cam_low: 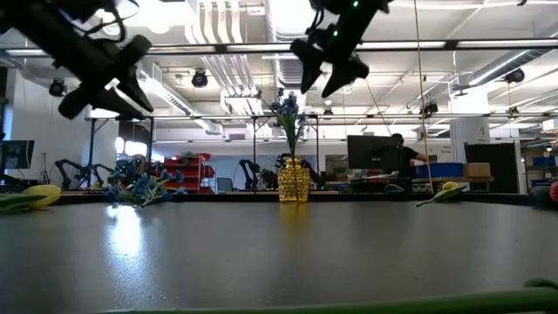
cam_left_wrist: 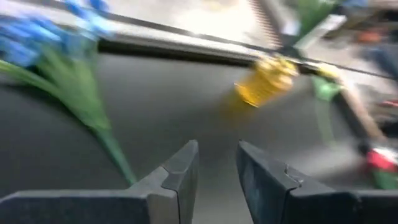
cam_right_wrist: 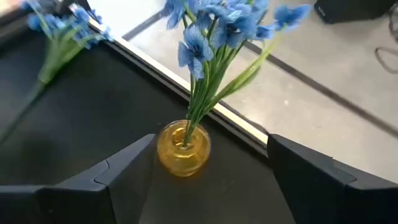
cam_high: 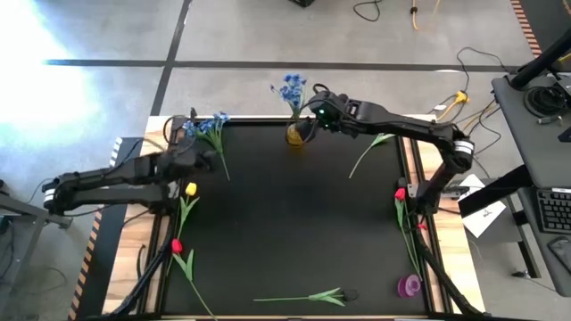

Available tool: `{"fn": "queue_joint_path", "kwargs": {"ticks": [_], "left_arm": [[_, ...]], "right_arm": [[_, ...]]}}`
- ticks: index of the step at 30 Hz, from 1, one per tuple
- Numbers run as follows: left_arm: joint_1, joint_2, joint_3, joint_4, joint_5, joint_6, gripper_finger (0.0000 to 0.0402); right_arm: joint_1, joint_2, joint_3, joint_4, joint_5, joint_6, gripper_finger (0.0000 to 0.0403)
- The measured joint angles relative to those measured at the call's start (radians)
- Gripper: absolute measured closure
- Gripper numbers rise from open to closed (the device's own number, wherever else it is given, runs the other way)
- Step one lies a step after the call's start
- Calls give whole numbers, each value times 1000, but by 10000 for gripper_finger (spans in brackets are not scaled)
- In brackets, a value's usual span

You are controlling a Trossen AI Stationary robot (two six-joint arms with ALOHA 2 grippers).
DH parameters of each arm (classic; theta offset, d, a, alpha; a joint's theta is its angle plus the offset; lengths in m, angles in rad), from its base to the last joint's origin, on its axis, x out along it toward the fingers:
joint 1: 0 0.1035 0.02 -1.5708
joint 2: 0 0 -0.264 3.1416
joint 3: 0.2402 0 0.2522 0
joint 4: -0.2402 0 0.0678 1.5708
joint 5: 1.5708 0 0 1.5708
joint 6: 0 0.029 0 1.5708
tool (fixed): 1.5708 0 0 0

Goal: Sort flowers into vase by color
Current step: Put the blue flowers into the yellow vase

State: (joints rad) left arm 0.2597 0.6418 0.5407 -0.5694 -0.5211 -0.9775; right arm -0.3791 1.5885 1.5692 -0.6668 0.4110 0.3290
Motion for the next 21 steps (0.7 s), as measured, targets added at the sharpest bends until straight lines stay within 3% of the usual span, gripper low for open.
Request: {"fn": "queue_joint_path", "kwargs": {"ticks": [5, 10, 16, 21], "left_arm": [[197, 233, 109, -130, 38, -18, 284], [391, 431, 139, 20, 168, 54, 224], [567, 655, 214, 60, 142, -15, 135], [643, 842, 271, 57, 198, -43, 97]], "right_arm": [[51, -83, 0, -34, 12, 55, 94], [135, -159, 0, -43, 57, 73, 89], [228, -230, 0, -113, 115, 152, 92], [304, -254, 0, -171, 156, 205, 93]]}}
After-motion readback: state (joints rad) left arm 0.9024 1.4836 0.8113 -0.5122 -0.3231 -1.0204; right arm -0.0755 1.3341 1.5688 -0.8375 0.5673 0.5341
